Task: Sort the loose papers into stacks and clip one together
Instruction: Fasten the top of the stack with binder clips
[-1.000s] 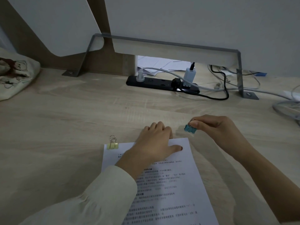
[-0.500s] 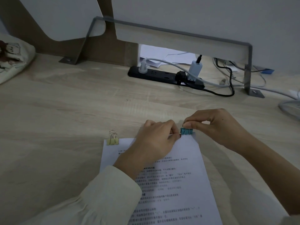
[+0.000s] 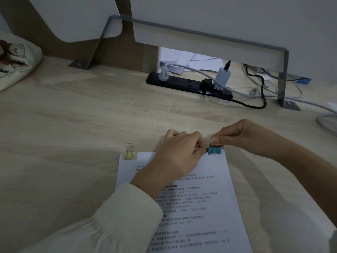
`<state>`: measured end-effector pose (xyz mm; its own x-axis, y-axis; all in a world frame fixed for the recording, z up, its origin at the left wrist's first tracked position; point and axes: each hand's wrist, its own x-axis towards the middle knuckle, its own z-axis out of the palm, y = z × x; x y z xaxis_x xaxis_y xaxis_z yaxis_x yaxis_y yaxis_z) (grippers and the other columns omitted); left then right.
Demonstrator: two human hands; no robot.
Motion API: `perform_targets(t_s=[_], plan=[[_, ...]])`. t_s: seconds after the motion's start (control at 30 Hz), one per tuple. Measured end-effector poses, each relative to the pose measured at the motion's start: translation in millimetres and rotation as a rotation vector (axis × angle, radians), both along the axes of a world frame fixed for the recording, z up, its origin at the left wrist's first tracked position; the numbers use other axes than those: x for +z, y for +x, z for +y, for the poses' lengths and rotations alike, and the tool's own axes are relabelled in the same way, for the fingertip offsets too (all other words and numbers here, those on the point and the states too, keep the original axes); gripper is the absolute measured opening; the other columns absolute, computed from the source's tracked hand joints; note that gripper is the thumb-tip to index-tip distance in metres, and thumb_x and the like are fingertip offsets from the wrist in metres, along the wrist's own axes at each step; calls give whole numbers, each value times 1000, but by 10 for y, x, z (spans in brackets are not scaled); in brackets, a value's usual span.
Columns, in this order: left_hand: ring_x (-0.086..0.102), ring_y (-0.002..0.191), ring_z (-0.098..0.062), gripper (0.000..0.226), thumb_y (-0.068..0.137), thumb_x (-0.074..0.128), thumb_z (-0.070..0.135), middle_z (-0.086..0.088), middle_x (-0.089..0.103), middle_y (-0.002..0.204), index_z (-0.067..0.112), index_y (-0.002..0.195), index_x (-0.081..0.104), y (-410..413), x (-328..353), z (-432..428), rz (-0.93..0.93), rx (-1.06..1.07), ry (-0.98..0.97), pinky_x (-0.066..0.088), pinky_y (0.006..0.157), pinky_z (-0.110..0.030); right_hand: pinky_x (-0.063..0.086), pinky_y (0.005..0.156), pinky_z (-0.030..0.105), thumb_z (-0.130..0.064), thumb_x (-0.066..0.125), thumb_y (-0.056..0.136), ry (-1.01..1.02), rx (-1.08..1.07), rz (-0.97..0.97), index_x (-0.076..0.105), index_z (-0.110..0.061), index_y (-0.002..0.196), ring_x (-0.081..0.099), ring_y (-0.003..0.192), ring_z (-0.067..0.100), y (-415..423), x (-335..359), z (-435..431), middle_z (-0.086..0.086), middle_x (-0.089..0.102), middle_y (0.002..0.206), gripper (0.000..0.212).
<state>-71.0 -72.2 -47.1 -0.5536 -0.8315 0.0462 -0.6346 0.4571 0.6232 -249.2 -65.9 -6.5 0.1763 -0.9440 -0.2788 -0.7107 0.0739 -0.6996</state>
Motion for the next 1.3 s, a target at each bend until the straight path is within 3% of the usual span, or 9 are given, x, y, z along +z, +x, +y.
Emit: perform_targets(t_s=[0.17,0.4,0.5,0.63,0.9,1.03,1.1,1.2,1.3], plan=[[42,95,-7,15,94,43,33,10,55,96,24,100,53,-7,-2,2,-9,-6,20,24,98,-24,51,73,12,-41,58,76,87,-7,-38,74,-25,96,69,87,1,-2,-17,44,-9,76,91,31],[37,82,-1,18,95,43,32,15,50,89,23,103,55,28,56,-6,52,40,-39,20,90,-18,54,63,21,-35,60,81,306,-262,-455,62,-20,110,72,80,15,88,-192,709,4,75,94,33],[46,100,-7,17,95,43,28,13,55,99,23,107,54,31,100,30,89,56,-131,22,100,-24,58,68,33,-18,59,88,331,-360,-622,63,-14,109,72,86,30,185,-266,1008,12,75,97,22],[35,124,-9,37,95,41,28,9,42,134,24,132,39,155,194,130,60,45,-214,19,104,-22,55,52,32,-6,48,93,158,-653,-698,63,-4,100,71,64,30,372,-358,1109,18,74,84,17],[4,144,-11,57,94,36,45,7,7,157,29,146,16,1245,163,479,-204,135,8,7,118,-32,52,67,38,-3,45,92,23,-723,-868,57,-1,98,62,75,33,1183,-361,639,20,66,96,13],[-15,144,-11,96,57,-8,88,17,-24,146,42,141,-8,1803,-28,719,-258,365,5,-9,118,-37,50,86,49,-3,43,94,47,-689,-971,58,-10,90,60,87,33,1748,-331,233,16,64,104,17],[-20,142,-12,111,31,-31,86,19,-29,138,45,133,-20,2015,-170,784,-307,475,-14,-13,114,-39,44,98,53,-1,41,95,61,-675,-1022,58,-12,85,58,98,34,2014,-329,56,17,61,111,22],[-17,141,-12,113,34,-33,85,12,-19,149,39,136,-16,2263,-390,756,-288,637,-37,-13,114,-42,41,102,55,-2,40,95,82,-690,-1108,57,-12,90,56,112,39,2318,-387,-174,16,60,115,20],[16,144,-25,102,61,-19,83,-1,18,155,32,142,18,2450,-480,550,-322,670,-100,5,113,-55,45,96,57,-7,44,95,42,-661,-1105,52,-10,117,59,108,38,2533,-422,-343,18,59,123,24]])
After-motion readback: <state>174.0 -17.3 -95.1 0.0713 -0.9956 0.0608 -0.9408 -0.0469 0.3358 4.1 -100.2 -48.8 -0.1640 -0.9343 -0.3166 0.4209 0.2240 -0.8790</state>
